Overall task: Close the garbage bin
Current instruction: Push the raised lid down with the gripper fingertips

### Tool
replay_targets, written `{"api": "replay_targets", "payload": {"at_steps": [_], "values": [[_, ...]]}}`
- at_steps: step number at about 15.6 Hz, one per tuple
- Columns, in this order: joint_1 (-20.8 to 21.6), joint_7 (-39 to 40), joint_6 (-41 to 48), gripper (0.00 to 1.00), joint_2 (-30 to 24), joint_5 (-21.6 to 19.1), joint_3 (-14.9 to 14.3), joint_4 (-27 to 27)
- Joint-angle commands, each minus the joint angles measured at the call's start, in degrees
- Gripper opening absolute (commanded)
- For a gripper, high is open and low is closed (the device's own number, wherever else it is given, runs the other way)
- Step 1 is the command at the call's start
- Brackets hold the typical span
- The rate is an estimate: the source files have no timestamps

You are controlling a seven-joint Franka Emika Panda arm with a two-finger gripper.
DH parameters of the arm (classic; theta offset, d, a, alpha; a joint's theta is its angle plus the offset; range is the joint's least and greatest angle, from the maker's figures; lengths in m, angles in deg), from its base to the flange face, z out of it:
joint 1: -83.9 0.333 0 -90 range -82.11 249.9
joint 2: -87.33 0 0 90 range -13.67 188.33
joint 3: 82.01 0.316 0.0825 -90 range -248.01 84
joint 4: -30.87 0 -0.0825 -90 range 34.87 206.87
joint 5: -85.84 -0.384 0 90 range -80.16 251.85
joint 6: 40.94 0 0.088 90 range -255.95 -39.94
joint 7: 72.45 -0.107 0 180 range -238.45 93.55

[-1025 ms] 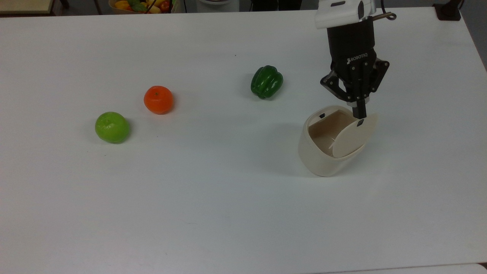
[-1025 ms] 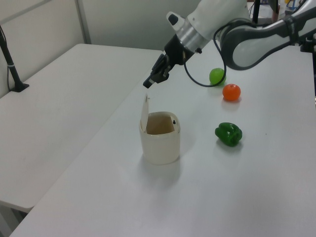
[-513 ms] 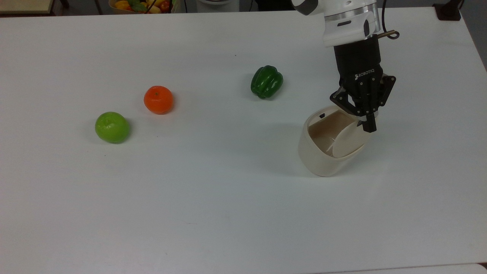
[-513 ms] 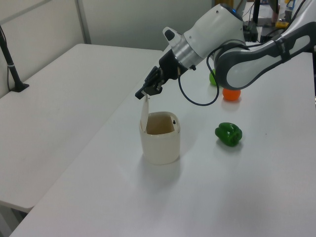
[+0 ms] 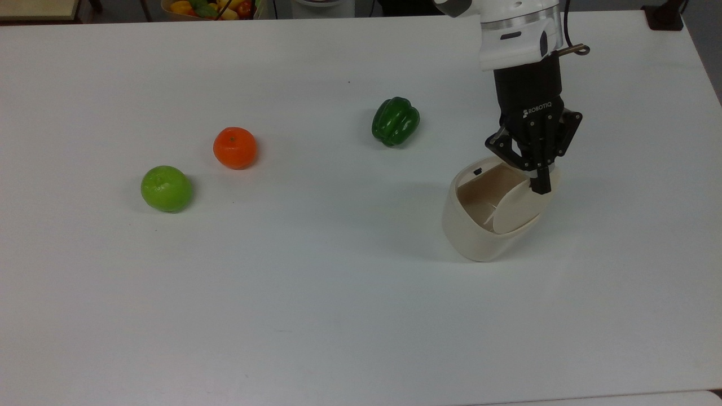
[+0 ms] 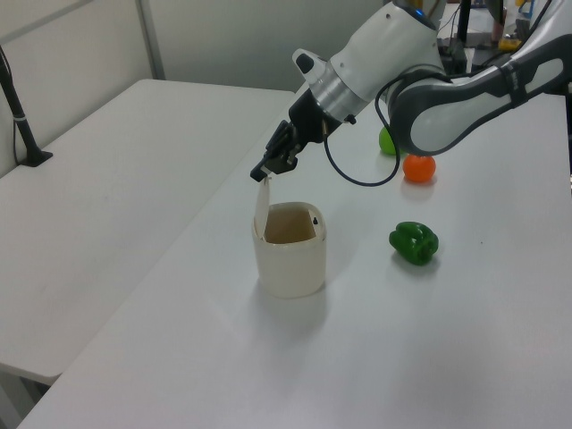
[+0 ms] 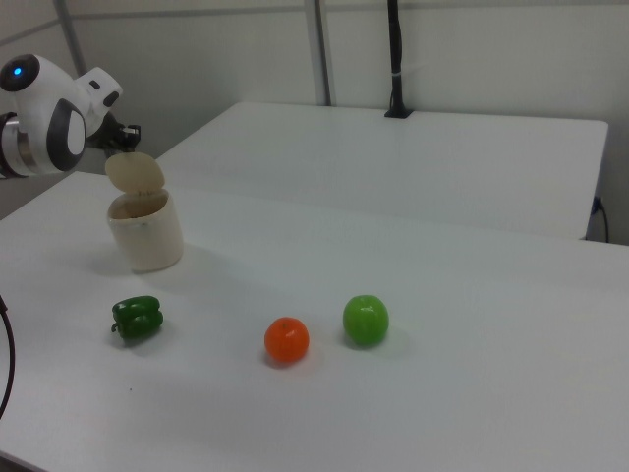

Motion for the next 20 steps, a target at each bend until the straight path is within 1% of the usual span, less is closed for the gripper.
{"api": "replay_targets", "payload": {"at_steps": [1, 5, 10, 20], "values": [[0.3, 2.1, 7.5, 0.0, -2.1, 0.2, -0.5, 0.2], [0.2, 2.3, 13.1, 0.0, -2.3, 0.3, -0.6, 0.2], [0.2, 2.4, 22.4, 0.0, -2.9, 0.3, -0.6, -0.5], [0.1, 3.1, 26.0, 0.0, -1.1, 0.3, -0.6, 0.9]]}}
